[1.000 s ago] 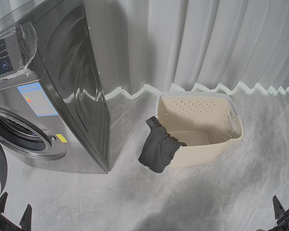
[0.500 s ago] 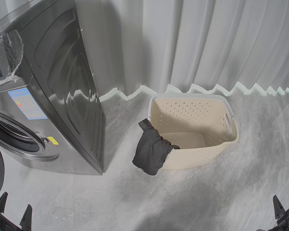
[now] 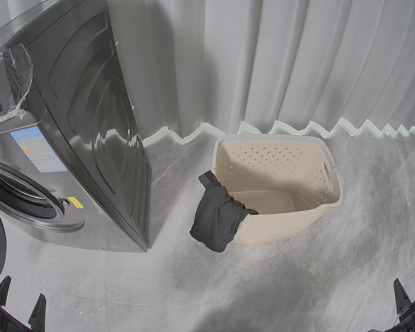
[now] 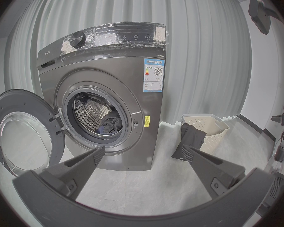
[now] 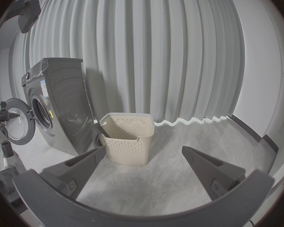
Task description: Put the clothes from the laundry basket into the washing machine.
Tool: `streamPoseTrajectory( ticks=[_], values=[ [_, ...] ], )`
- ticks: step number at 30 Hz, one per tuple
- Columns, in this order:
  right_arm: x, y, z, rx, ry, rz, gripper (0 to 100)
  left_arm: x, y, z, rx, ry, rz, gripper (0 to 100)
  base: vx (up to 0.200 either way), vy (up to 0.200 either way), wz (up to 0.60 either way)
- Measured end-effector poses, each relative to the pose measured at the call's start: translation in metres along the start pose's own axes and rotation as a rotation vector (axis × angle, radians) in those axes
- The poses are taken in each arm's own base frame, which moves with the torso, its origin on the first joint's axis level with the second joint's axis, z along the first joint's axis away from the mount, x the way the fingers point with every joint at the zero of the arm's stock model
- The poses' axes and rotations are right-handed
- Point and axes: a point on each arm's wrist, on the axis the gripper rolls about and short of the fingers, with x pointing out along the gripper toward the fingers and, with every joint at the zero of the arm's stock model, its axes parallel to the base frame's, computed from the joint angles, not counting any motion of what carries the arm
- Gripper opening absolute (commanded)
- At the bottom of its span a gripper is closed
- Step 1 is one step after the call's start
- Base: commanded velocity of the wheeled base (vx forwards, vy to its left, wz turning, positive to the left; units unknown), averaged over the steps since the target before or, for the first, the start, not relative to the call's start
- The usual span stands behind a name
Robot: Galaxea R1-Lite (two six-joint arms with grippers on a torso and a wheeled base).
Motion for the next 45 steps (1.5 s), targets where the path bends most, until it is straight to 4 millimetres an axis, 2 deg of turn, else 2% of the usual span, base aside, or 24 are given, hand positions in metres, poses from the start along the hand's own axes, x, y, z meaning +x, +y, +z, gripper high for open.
streamPoseTrajectory(
  ticks=[3, 9, 14, 21, 27, 36, 45],
  values=[
    [-0.001, 0.0, 0.005, 0.0, -0.027, 0.007, 100, 0.0, 0.0, 0.0, 0.001, 0.0, 0.0, 100, 0.0, 0.0, 0.0],
    [-0.004, 0.0, 0.039, 0.013, -0.107, 0.05, 100, 0.0, 0.0, 0.0, 0.003, 0.0, 0.0, 100, 0.1, 0.0, 0.0],
    [0.014, -0.001, 0.06, 0.093, -0.012, 0.139, 100, 0.0, 0.0, 0.0, 0.003, 0.0, 0.0, 100, 0.0, 0.0, 0.0],
    [0.062, 0.005, 0.082, 0.167, 0.151, 0.272, 100, 0.0, 0.0, 0.0, 0.002, 0.0, -0.001, 100, 0.0, 0.0, 0.0],
    [0.11, 0.022, 0.087, 0.186, 0.267, 0.372, 100, 0.0, 0.0, 0.0, 0.0, 0.0, -0.001, 100, 0.0, 0.0, 0.0],
    [0.187, 0.067, 0.081, 0.177, 0.386, 0.482, 100, 0.0, 0.0, 0.0, -0.002, 0.0, -0.001, 100, 0.0, 0.0, 0.0],
    [0.238, 0.116, 0.065, 0.156, 0.388, 0.535, 100, 0.0, 0.0, 0.0, -0.003, 0.0, 0.0, 100, 0.0, 0.0, 0.0]
  ],
)
